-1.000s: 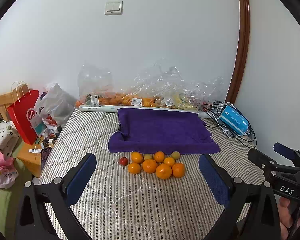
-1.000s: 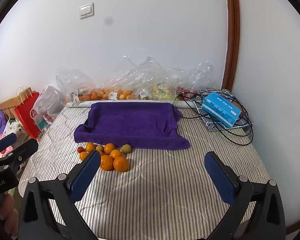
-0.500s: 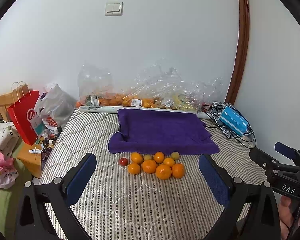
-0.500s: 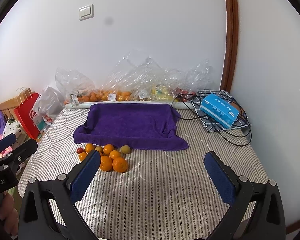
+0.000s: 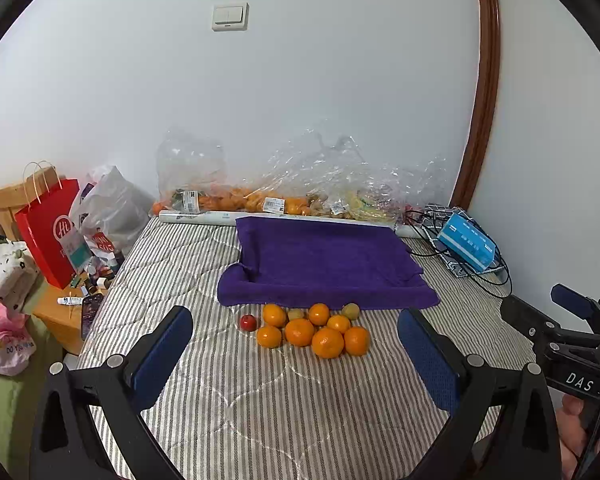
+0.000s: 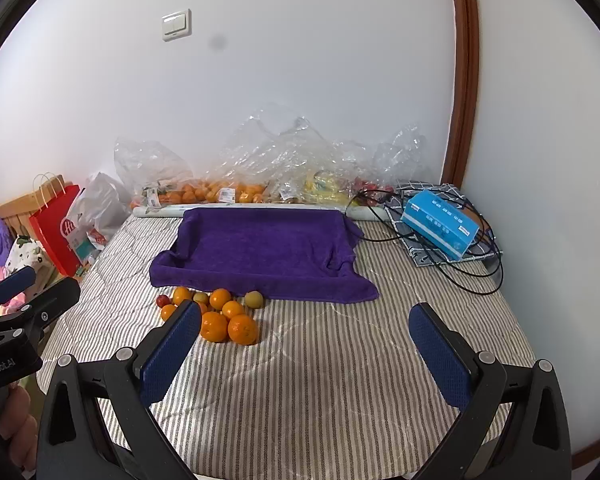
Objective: Organize fruits
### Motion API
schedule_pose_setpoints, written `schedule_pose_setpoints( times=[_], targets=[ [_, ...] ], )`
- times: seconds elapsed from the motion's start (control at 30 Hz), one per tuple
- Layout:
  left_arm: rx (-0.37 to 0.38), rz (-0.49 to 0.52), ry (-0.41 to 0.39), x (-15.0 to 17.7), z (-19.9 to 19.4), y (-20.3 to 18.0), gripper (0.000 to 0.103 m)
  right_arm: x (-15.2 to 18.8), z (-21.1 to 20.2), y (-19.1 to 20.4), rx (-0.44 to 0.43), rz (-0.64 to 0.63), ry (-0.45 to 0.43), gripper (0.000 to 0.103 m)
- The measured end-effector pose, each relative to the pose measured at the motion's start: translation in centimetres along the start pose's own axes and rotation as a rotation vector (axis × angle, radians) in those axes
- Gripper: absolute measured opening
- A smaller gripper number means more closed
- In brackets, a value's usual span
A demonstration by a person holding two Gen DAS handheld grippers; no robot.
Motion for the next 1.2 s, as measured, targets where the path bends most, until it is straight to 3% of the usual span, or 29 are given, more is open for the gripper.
schedule_pose_setpoints(
  times=[0.67, 1.2],
  targets=[
    [-0.001, 0.001, -0.007, -0.2, 0.6, 0.2, 0.103, 0.1, 0.1, 0.8, -0.007, -0.025, -0.017, 0.103],
    [0.005, -0.016, 0.044, 0.2, 5.7, 1.8, 0.103, 0.0, 3.6, 1.2, -0.02, -0.018, -0.026, 0.103]
  ],
)
Point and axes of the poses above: each gripper's, at about its wrist camera, not at the fingertips, and z roughly the way its jaws point, y to its left, x to its underside, the point moved 8 cm from there along z, roughly the way its jaws point, and after that the axes turned 2 degrees about y, right-handed, at the moved point
